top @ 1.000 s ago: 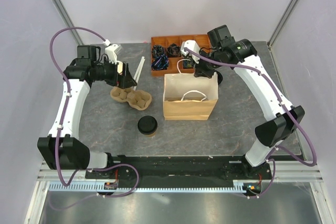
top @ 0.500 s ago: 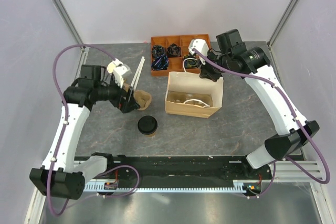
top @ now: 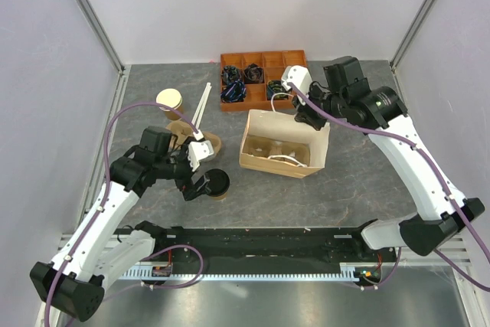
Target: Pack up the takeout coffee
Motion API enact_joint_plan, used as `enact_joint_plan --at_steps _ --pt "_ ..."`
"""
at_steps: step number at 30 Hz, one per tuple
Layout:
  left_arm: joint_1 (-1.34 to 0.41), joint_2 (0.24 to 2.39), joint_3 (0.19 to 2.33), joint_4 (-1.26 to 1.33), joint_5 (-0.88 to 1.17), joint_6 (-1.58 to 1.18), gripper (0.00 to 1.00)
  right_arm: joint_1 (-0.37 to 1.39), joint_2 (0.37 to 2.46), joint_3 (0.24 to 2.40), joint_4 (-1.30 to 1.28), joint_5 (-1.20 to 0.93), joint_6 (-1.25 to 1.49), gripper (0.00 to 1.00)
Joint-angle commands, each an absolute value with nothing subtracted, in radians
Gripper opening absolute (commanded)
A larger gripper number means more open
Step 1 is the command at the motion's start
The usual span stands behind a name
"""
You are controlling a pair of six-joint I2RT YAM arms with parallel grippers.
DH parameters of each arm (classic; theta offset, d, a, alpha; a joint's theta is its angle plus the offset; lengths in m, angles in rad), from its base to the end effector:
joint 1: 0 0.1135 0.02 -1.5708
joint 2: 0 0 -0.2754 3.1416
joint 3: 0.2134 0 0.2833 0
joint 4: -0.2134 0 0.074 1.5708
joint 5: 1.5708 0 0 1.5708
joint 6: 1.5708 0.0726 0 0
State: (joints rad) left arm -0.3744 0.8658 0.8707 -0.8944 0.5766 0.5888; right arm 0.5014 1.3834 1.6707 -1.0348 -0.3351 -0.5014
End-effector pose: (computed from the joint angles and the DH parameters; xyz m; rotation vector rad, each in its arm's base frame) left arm 0.1745 -0.1111 0.2798 1.3041 1.9632 -0.6022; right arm 0.2707 0.1756 0.4232 -1.2500 1.9284 0.3876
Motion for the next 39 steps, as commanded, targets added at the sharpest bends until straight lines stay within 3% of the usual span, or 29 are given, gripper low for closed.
enact_joint_plan --at_steps 1,11,39 --pt "-0.393 0.862 0.836 -0.778 0.563 0.689 1.00 0.515 1.315 1.654 -0.947 -0.275 -0.479 0.00" --pt "-0.411 0.888 0.781 -0.689 0.594 0.768 1.00 0.532 1.302 1.586 -0.851 -0.124 -0.522 0.00" --pt "-0.440 0.989 0.716 -0.627 0.630 0.811 1.00 0.598 1.279 1.502 -0.787 -0.041 -0.538 0.00"
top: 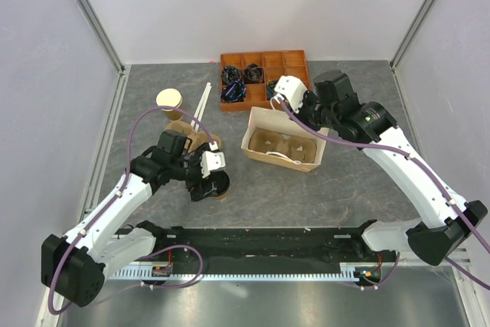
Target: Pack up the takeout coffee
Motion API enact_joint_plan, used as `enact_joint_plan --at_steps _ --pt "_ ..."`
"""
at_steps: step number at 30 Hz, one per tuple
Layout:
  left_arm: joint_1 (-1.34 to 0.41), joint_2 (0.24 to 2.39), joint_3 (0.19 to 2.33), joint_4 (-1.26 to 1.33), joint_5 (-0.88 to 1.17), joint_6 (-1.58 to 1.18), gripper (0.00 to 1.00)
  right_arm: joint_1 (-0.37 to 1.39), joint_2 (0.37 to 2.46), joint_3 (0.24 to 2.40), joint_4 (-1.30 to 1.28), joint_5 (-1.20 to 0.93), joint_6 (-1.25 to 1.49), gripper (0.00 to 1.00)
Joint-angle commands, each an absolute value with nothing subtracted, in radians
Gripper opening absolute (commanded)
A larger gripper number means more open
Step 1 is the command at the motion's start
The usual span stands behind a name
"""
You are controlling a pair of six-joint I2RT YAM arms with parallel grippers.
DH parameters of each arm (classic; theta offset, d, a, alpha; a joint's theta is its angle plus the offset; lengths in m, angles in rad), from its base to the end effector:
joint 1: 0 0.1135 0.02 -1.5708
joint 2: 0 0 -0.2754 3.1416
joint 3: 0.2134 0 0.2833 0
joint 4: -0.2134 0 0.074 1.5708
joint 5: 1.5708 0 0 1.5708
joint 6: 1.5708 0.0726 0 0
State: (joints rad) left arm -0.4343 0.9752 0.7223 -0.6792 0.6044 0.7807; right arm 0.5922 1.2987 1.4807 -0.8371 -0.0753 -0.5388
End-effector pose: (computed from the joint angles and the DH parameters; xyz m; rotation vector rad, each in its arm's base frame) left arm 0.1898 -0.1335 0.2229 1.5434 1.7949 -0.5889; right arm 0.2654 0.1851 0.3987 -1.2275 1.8571 0.1131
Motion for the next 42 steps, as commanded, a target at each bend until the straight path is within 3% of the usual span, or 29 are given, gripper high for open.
enact_joint_plan --at_steps 1,30,42 --pt "-0.442 0.994 0.718 -0.626 0.634 0.807 1.00 0.601 1.278 1.503 -0.788 -0.043 -0.540 0.00" --pt "-0.462 1.074 0.729 -0.592 0.637 0.782 0.93 0.634 1.250 1.477 -0.778 -0.023 -0.554 0.00" --pt "-0.463 1.069 0.713 -0.594 0.635 0.787 0.76 0.635 1.253 1.480 -0.767 -0.006 -0.610 0.00"
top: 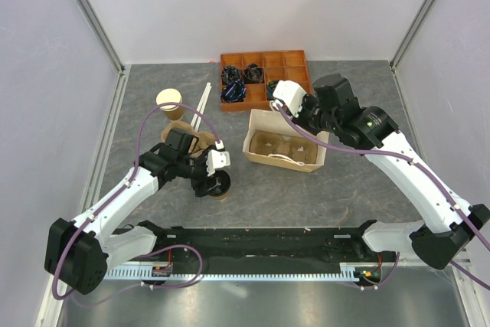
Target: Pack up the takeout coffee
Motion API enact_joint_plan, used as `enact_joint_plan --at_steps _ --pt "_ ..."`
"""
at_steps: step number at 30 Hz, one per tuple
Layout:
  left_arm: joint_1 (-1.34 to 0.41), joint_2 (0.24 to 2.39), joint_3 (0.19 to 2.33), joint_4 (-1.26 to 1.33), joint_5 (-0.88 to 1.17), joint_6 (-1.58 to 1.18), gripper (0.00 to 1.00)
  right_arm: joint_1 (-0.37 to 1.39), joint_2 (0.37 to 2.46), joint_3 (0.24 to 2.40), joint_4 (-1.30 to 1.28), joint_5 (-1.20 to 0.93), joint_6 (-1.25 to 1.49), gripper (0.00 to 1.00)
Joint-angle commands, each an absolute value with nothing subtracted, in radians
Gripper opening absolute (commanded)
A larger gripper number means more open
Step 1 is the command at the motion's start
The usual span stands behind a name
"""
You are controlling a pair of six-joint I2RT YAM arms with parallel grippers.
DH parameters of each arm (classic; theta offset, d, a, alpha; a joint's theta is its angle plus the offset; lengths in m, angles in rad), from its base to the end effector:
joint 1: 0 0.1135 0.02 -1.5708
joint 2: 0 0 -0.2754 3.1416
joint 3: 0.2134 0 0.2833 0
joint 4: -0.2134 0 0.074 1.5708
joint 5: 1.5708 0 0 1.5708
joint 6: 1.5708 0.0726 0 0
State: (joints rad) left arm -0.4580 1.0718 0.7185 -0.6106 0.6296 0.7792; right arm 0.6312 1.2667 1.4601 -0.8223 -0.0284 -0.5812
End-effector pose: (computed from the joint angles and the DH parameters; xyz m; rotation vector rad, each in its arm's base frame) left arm 0.2003 -0.1464 0.2068 1.5752 1.7952 -0.6448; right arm 0.2541 0.1883 0.4021 -1.2665 1.7989 0.0592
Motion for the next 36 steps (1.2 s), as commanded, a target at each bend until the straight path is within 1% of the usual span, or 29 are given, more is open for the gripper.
enact_joint_plan --at_steps 1,4,9,17,21,27,36 --pt "-0.463 1.069 0.713 -0.594 0.635 0.787 0.75 0.635 1.256 1.483 -0.772 -0.011 -0.615 0.00" --pt "-0.463 1.063 0.710 -0.595 0.630 0.793 0.73 0.635 1.252 1.486 -0.781 -0.032 -0.612 0.00" --pt "-0.463 1.058 0.718 -0.607 0.629 0.796 0.66 0.641 1.246 1.477 -0.796 -0.051 -0.597 0.00" --pt "-0.463 1.012 0.752 -0.643 0.652 0.785 0.63 0.652 1.223 1.437 -0.776 -0.074 -0.565 0.00" --pt "-0.463 1.002 0.747 -0.647 0.647 0.761 0.57 0.657 1.207 1.416 -0.775 -0.087 -0.551 0.00" --pt "-0.463 0.983 0.750 -0.655 0.632 0.752 0.52 0.661 1.192 1.397 -0.784 -0.106 -0.531 0.00" --pt "-0.465 0.940 0.808 -0.686 0.637 0.684 0.48 0.661 1.169 1.404 -0.792 -0.124 -0.488 0.00"
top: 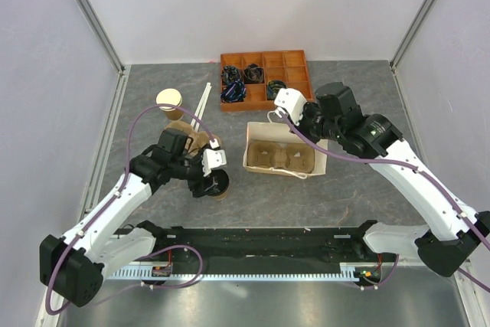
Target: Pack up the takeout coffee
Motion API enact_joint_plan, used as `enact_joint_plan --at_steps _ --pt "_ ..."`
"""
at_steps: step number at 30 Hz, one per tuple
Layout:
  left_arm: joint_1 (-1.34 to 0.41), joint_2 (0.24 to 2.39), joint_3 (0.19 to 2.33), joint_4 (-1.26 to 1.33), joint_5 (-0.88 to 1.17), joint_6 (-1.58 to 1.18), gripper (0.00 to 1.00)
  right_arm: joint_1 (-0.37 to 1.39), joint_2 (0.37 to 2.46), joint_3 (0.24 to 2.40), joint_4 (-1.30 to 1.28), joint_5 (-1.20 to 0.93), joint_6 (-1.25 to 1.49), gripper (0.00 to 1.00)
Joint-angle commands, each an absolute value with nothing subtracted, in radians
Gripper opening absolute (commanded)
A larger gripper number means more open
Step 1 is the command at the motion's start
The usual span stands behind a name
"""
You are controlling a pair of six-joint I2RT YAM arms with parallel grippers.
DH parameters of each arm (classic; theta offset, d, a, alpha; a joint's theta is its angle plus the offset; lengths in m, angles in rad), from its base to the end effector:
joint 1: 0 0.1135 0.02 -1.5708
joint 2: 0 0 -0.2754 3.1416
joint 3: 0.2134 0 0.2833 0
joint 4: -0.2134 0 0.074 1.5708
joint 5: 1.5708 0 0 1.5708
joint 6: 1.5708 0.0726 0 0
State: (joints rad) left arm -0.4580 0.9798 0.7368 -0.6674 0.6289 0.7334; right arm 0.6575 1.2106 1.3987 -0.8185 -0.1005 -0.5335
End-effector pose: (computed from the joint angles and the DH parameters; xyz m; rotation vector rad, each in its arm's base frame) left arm 0.1884 -0.1405 0.2290 1.5257 1.7869 -0.6424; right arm 0.2345 0.1902 0.3957 -1.2821 1.7919 0.1799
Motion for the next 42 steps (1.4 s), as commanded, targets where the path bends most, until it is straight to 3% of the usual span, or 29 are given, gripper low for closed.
enact_joint_plan --at_steps 1,25,42 --pt "-0.465 0.933 0.821 -0.690 0.631 0.677 0.48 0.661 1.161 1.396 -0.782 -0.132 -0.476 0.00" --pt "-0.465 0.701 0.933 -0.749 0.492 0.612 0.46 0.753 0.948 1.213 -0.755 -0.204 -0.468 0.00" --pt "-0.471 0.773 1.221 -0.908 0.675 0.656 0.45 0.851 0.876 1.138 -0.821 -0.227 -0.371 0.00"
